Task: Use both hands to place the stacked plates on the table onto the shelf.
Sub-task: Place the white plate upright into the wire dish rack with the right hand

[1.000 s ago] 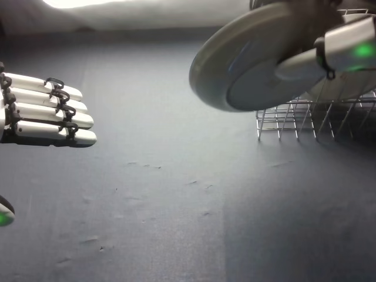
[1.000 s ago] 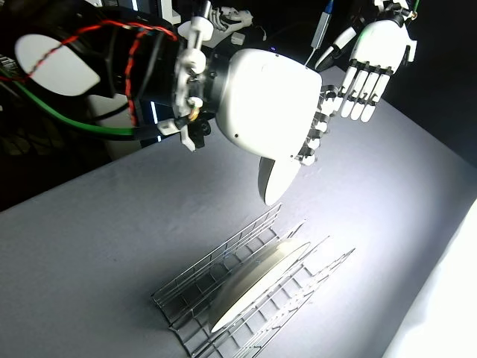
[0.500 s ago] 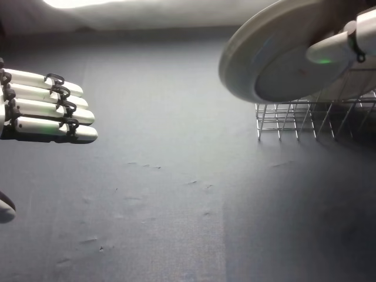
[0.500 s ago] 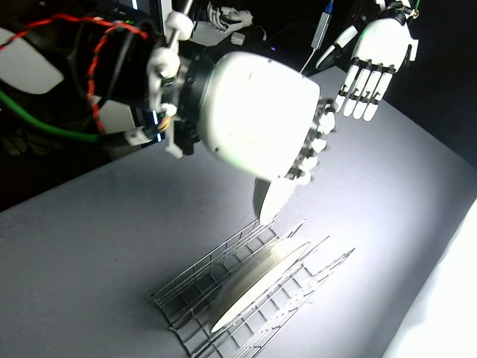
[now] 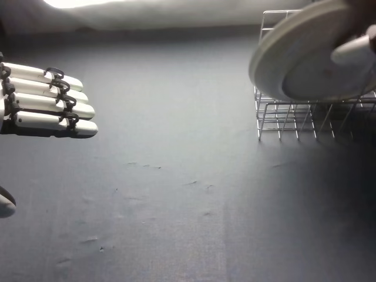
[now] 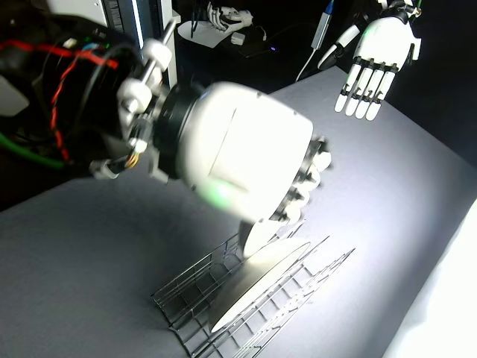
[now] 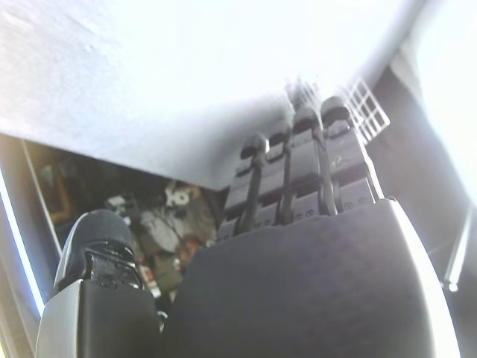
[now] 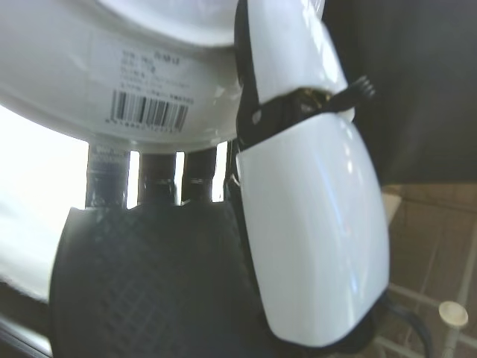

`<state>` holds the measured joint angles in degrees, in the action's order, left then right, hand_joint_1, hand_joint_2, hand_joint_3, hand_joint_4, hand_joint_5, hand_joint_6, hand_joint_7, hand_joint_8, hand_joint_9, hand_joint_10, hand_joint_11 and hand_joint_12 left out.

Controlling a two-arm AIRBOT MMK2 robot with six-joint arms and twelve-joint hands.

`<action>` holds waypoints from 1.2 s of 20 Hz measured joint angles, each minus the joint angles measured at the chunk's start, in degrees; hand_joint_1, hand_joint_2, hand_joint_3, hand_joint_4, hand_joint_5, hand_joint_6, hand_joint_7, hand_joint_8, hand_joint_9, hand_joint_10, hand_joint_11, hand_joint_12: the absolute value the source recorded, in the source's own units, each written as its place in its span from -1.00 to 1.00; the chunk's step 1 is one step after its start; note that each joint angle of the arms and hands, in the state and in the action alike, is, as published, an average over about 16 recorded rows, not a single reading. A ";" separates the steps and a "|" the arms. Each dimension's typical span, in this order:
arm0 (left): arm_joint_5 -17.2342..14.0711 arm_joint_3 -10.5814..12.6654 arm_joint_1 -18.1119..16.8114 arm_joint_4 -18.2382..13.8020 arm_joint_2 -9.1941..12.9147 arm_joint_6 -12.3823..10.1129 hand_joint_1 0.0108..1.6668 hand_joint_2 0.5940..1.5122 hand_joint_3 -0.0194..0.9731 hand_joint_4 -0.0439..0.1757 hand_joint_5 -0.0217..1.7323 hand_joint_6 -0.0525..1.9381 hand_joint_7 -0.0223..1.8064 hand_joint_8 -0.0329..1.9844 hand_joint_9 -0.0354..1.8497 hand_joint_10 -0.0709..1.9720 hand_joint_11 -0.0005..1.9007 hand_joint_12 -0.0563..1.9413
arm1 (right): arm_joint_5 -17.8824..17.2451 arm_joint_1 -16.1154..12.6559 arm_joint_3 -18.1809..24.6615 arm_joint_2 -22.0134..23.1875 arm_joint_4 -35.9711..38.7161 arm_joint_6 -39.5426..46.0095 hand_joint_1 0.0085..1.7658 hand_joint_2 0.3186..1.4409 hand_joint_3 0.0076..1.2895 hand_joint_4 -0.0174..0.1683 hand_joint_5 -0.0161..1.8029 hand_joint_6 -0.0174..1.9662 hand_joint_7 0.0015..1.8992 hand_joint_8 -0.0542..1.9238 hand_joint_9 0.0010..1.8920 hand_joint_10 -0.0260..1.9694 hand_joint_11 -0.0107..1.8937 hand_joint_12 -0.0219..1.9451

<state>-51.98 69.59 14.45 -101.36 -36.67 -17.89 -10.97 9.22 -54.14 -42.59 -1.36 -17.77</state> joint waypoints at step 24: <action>-0.34 -0.60 -0.76 -0.76 -0.25 -0.20 -1.00 0.15 -0.93 -0.59 -0.95 -0.94 -0.96 -0.97 -0.94 -0.92 -0.98 -0.94 | -8.06 11.60 -3.44 0.44 6.77 -0.39 0.48 0.32 -0.99 -0.87 -0.12 -0.18 -0.08 -0.24 -0.16 -0.11 -0.35 0.38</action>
<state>-52.33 68.99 13.69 -102.12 -36.92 -18.09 -19.03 20.82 -57.58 -42.15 5.41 -18.16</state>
